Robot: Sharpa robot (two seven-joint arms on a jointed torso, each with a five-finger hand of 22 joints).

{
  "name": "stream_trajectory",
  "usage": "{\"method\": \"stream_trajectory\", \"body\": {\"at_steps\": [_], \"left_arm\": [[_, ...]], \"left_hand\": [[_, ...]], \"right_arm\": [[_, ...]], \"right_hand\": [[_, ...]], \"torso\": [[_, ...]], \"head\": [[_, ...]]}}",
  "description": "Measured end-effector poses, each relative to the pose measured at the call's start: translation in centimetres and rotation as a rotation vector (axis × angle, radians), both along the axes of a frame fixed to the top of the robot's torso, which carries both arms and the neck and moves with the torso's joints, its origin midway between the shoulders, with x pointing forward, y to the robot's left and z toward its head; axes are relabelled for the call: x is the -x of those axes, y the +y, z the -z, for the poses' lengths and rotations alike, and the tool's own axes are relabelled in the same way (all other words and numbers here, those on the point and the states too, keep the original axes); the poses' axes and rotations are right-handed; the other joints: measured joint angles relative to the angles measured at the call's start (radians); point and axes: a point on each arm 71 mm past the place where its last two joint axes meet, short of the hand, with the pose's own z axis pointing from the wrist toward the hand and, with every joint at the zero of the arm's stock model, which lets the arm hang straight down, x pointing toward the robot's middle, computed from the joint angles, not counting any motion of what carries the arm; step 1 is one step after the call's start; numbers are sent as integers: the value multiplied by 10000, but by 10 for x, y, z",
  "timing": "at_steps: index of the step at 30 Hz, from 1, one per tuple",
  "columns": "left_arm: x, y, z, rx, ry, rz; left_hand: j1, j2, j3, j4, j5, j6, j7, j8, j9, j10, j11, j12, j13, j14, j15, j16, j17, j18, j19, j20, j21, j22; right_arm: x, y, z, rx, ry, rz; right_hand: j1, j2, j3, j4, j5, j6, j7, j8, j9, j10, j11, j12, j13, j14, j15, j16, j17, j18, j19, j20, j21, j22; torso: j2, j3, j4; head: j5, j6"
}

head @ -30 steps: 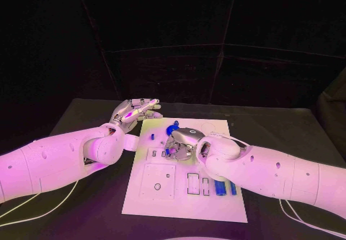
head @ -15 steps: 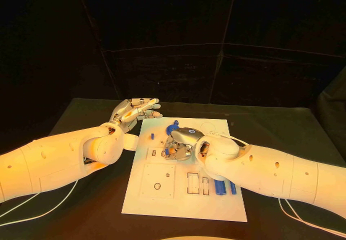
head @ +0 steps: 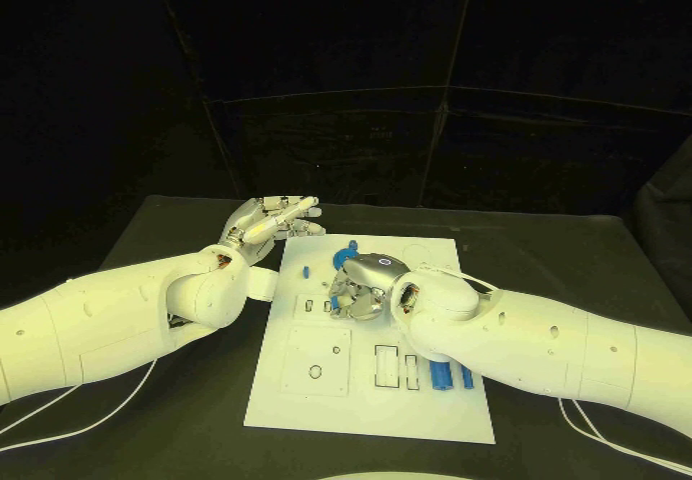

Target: Assemble the parts on the task board

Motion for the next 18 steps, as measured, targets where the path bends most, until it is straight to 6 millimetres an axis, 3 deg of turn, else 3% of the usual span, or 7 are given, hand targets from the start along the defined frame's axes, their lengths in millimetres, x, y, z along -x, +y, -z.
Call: {"method": "stream_trajectory", "body": {"at_steps": [11, 18], "left_arm": [[0, 0, 0, 0, 10, 7], [-1, 2, 1, -78, 35, -8]], "left_hand": [[-31, 31, -30, -64, 0, 0, 0, -61, 0, 19, 19, -42, 0, 22, -22, -71, 72, 2, 176, 15, -2, -6], [-107, 107, -60, -201, 0, 127, -126, -118, 0, 221, -147, -154, 0, 870, -278, 295, 486, 0, 1268, -293, 715, 301]], "right_arm": [[0, -4, -3, -647, -527, 255], [9, -12, -13, -1503, -992, -356]], "right_hand": [[-249, -172, -839, 424, -43, -424, 75, -151, -43, -434, 112, -581, -602, 25, 98, -155, -158, 1, -71, 71, -115, -190], [-123, -218, -1938, 858, -117, -751, 175, -262, -43, -519, 197, -542, -655, 37, 181, -188, -158, 1, -142, 142, -157, -273]], "torso": [[-1, 8, -5], [-21, 12, -6]], "head": [[14, 11], [31, 47]]}}
